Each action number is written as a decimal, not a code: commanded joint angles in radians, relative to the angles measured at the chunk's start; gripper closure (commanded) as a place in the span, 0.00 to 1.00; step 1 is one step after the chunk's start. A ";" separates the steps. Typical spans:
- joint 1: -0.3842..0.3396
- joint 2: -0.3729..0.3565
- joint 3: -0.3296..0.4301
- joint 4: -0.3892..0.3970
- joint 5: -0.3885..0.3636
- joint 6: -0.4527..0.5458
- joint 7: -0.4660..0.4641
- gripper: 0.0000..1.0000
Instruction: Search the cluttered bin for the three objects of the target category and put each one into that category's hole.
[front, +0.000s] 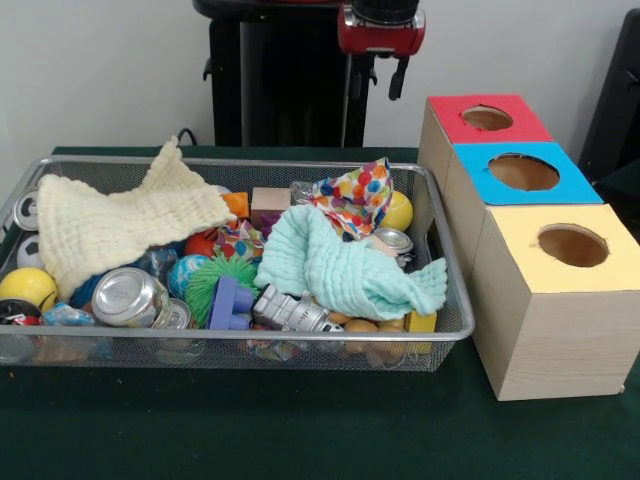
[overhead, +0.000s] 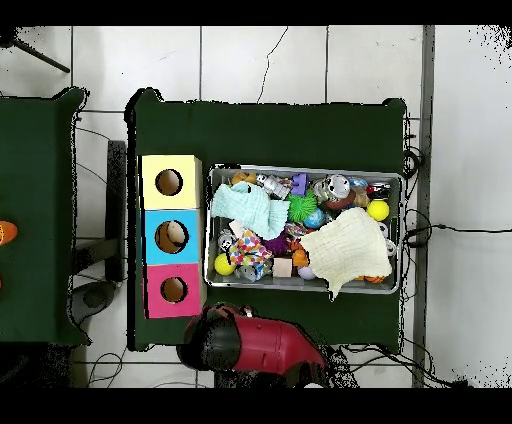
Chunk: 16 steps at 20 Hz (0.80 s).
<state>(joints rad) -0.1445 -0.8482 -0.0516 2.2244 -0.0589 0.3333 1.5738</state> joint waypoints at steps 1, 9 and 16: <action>-0.031 0.044 0.076 -0.138 0.039 -0.031 0.143 0.00; -0.038 0.053 0.077 -0.164 0.034 -0.013 0.134 0.00; -0.036 0.069 0.075 -0.220 0.039 0.026 0.131 0.00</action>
<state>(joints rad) -0.1630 -0.8141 -0.0516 2.1467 -0.0589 0.3335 1.5738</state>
